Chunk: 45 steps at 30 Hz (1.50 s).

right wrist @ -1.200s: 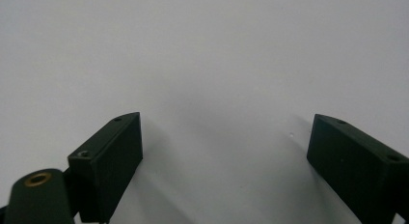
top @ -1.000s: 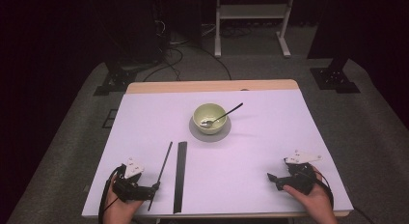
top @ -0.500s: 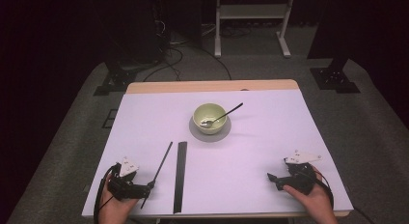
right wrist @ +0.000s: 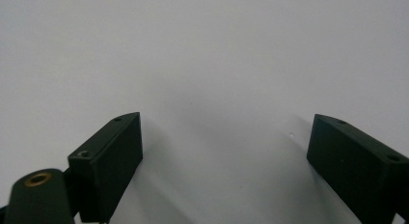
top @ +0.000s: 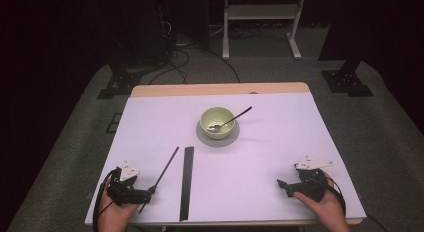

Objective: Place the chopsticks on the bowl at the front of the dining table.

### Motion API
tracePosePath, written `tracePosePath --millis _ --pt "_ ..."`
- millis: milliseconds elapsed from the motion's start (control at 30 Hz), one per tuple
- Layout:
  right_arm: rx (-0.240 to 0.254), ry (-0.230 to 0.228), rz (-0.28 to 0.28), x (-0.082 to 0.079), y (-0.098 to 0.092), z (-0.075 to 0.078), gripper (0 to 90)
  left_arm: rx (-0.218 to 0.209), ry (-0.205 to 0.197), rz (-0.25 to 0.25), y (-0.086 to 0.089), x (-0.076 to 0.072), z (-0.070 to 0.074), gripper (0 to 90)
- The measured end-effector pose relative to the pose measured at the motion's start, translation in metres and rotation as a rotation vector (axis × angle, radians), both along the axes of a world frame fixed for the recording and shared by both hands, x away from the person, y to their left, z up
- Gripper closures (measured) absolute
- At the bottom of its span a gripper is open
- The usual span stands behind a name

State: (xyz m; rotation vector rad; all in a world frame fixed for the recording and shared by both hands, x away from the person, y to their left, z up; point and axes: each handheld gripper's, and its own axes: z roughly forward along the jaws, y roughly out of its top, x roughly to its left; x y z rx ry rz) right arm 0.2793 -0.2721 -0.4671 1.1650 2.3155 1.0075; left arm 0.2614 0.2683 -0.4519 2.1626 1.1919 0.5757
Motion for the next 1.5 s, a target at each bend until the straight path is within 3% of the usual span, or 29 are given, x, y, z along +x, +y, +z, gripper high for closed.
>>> tracePosePath --millis 1033,1500 --pt "0.000 0.000 0.000 0.000 0.000 0.000 10.8 0.032 -0.023 0.065 0.034 0.014 0.004 5.4" --pt "0.000 0.000 -0.001 0.000 0.000 0.000 10.8 -0.038 -0.036 0.033 0.029 0.016 0.012 8.1"
